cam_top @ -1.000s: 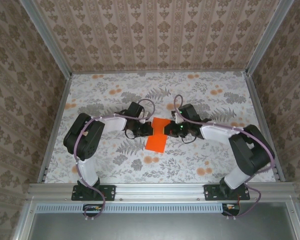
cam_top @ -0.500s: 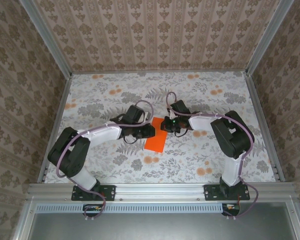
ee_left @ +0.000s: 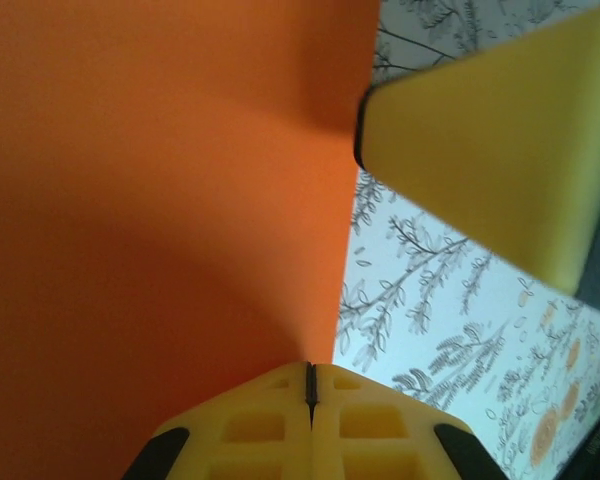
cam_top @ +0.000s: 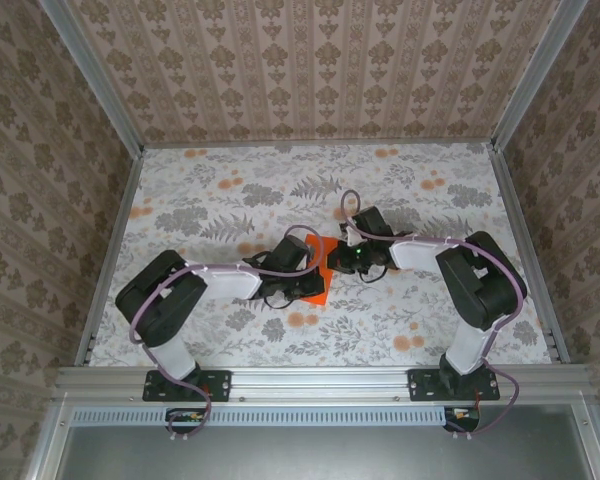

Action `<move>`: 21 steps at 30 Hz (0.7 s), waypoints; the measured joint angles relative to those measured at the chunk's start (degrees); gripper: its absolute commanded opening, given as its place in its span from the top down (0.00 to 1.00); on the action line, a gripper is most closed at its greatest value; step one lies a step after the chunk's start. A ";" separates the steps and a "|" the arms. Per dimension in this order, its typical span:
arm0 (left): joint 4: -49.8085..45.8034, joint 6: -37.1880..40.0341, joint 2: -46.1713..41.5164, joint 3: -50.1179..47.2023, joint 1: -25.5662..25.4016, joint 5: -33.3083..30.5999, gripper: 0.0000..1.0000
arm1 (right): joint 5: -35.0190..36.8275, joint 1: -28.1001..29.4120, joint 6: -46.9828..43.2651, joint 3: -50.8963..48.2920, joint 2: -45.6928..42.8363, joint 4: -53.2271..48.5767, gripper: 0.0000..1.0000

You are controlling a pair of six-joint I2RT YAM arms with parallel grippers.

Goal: Fold a paper plane with a square sheet of paper (pick it up from the middle)
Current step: Fold the square sheet of paper in half at the center of the table.

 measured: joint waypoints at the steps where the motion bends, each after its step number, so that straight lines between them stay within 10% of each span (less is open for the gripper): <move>1: 0.31 -0.15 0.50 0.15 0.00 -0.04 0.96 | -0.07 0.00 -0.15 -0.31 0.02 0.00 1.00; 21: 1.01 -2.34 4.00 3.10 0.00 -0.22 1.00 | -2.82 -2.38 -2.32 5.29 7.52 -0.72 1.00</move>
